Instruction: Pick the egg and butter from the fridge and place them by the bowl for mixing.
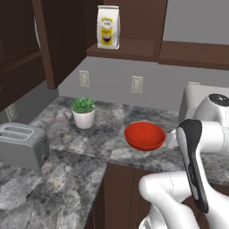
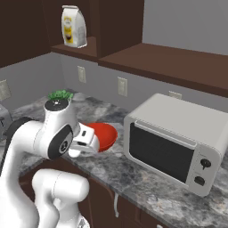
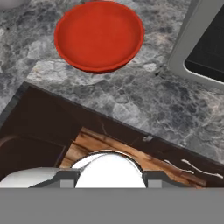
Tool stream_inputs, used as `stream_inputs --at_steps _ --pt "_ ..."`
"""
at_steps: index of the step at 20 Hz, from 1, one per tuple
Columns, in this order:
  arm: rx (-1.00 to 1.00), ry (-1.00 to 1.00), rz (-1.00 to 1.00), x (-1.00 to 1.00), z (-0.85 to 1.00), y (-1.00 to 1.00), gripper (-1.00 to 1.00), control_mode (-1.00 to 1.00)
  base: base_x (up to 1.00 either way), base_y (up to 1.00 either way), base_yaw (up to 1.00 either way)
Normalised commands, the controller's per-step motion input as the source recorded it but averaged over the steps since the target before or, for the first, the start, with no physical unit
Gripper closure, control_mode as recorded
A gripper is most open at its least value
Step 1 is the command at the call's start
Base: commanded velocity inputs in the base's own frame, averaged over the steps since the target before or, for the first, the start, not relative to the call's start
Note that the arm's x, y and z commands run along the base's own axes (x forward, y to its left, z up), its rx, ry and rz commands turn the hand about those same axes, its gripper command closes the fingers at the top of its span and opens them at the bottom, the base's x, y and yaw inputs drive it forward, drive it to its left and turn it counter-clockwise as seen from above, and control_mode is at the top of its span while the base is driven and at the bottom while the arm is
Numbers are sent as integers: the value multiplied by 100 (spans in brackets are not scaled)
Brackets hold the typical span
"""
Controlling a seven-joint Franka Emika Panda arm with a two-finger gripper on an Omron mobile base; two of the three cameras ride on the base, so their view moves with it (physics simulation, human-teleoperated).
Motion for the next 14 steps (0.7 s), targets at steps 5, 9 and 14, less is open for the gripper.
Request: stream_inputs --at_steps 5,9,14 --pt "0 -14 0 54 -56 -28 100 -100 0 0 0" --pt "0 -4 0 40 -71 -5 100 -100 0 0 0" --pt "0 -3 0 24 -62 -2 100 -100 0 0 0"
